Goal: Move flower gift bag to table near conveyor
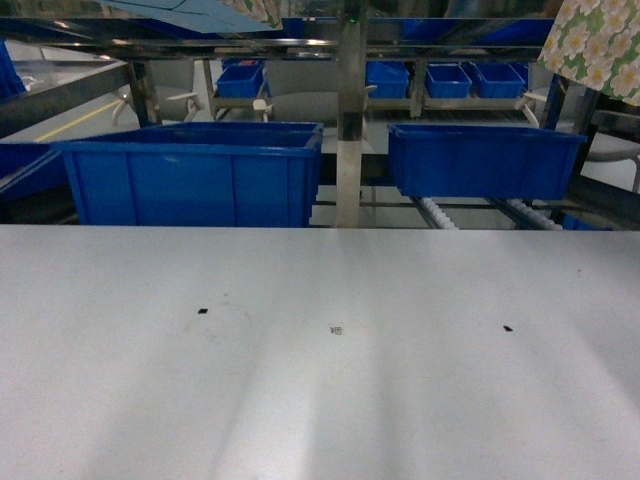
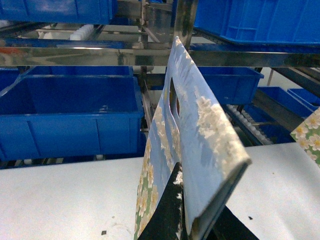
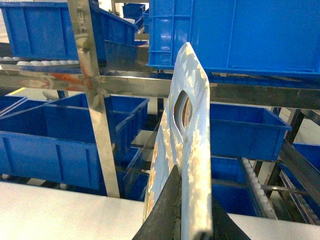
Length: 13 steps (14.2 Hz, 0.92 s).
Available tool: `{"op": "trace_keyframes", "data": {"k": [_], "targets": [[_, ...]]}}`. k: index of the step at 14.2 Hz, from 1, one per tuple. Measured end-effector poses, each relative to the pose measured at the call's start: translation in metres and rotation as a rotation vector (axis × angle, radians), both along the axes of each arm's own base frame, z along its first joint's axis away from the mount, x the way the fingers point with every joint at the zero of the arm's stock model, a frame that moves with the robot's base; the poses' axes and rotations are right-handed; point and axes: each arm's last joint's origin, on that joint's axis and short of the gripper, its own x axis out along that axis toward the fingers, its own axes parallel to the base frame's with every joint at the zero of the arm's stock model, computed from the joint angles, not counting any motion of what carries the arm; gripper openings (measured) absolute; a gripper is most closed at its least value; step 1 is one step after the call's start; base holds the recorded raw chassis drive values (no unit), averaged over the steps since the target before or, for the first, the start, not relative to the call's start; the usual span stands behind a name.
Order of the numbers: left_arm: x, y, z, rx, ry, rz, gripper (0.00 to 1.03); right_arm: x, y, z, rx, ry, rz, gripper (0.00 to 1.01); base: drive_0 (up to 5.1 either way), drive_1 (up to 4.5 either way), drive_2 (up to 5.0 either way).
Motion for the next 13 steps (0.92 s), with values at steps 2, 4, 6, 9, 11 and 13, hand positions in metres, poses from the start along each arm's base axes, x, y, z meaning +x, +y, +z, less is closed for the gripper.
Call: {"op": "trace_keyframes", "data": {"k": [2, 4, 6, 9, 11, 13], "targets": [[-0.001, -0.001, 0.000, -0.001, 0.000, -0.007, 0.02, 0.027, 0.003, -0.015, 0.012, 0.053, 0.001, 0.02, 0.0, 0.00, 0.0], [0.000, -0.001, 0.000, 0.000, 0.001, -0.006, 0.02, 0.053, 0.012, -0.066, 0.018, 0.212, 0.014, 0.02, 0.0, 0.00, 0.0], [0.000, -0.001, 0.000, -0.001, 0.000, -0.006, 0.02, 0.067, 0.021, -0.111, 0.005, 0.298, 0.024, 0.02, 0.0, 0.00, 0.0], [0.000, -0.001, 0.000, -0.001, -0.001, -0.006, 0.02, 0.080, 0.023, -0.142, -0.044, 0.286, 0.010, 0.02, 0.0, 0.00, 0.0], [0.000, -0.001, 0.000, 0.000, 0.001, -0.006, 0.02, 0.082, 0.016, -0.171, -0.077, 0.354, -0.011, 0.02, 0.0, 0.00, 0.0], [0.000, -0.001, 0.000, 0.000, 0.001, -0.006, 0.02, 0.075, 0.012, -0.189, -0.100, 0.395, -0.023, 0.02, 0.0, 0.00, 0.0]]}}
